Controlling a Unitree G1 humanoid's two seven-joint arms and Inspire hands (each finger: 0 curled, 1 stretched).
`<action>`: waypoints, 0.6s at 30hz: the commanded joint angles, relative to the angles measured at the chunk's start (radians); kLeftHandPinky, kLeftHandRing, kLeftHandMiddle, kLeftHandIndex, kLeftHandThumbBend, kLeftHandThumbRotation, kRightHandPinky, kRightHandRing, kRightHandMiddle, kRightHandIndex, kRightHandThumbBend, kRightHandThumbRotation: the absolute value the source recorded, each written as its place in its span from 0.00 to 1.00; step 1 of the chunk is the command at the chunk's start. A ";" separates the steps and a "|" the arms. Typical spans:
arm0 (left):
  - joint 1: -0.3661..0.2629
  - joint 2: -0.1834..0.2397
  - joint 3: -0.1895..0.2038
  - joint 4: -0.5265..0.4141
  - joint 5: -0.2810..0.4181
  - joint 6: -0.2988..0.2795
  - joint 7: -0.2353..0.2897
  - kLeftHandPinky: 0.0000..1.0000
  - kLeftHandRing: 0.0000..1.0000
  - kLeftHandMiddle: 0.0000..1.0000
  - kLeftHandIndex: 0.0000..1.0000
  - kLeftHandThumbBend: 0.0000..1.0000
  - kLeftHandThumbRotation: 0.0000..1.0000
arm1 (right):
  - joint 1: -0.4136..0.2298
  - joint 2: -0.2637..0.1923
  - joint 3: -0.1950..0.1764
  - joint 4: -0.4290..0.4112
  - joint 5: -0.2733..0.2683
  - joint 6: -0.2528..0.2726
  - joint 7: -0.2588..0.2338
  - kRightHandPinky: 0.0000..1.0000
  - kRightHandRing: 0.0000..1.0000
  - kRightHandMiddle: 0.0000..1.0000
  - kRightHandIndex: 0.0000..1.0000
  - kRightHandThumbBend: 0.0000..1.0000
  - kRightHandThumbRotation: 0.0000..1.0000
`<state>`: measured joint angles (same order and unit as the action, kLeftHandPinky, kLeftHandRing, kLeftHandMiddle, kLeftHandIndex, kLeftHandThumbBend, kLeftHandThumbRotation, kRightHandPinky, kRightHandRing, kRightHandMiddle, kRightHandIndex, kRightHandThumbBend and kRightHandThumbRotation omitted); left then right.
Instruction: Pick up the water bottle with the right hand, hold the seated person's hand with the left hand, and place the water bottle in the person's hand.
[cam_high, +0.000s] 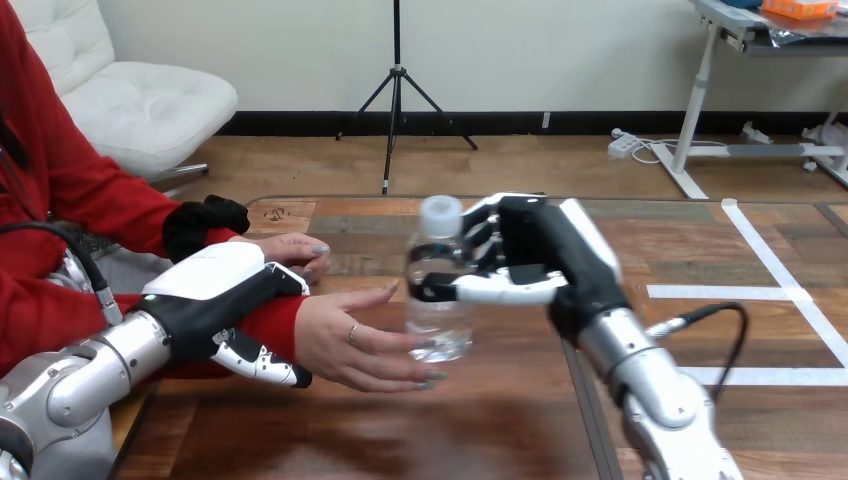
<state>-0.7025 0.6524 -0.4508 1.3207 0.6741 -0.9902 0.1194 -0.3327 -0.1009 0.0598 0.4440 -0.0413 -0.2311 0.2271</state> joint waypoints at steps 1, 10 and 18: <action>-0.044 -0.040 0.034 -0.082 -0.044 -0.050 0.024 0.31 0.38 0.48 0.50 0.68 0.23 | -0.103 0.034 0.014 -0.040 0.009 -0.032 -0.001 0.22 0.28 0.39 0.43 0.90 0.00; -0.045 -0.055 0.039 -0.095 -0.050 -0.053 0.038 0.33 0.40 0.49 0.51 0.68 0.19 | -0.100 0.068 0.029 -0.052 0.025 -0.031 0.012 0.23 0.29 0.40 0.43 0.91 0.00; -0.050 -0.070 0.040 -0.118 -0.050 -0.049 0.043 0.34 0.41 0.50 0.52 0.67 0.17 | -0.089 0.104 0.044 -0.055 0.044 -0.060 0.030 0.23 0.29 0.40 0.43 0.90 0.00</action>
<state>-0.7015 0.6411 -0.4496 1.2892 0.6726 -0.9984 0.1257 -0.3452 -0.0309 0.1062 0.4428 -0.0305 -0.2428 0.2528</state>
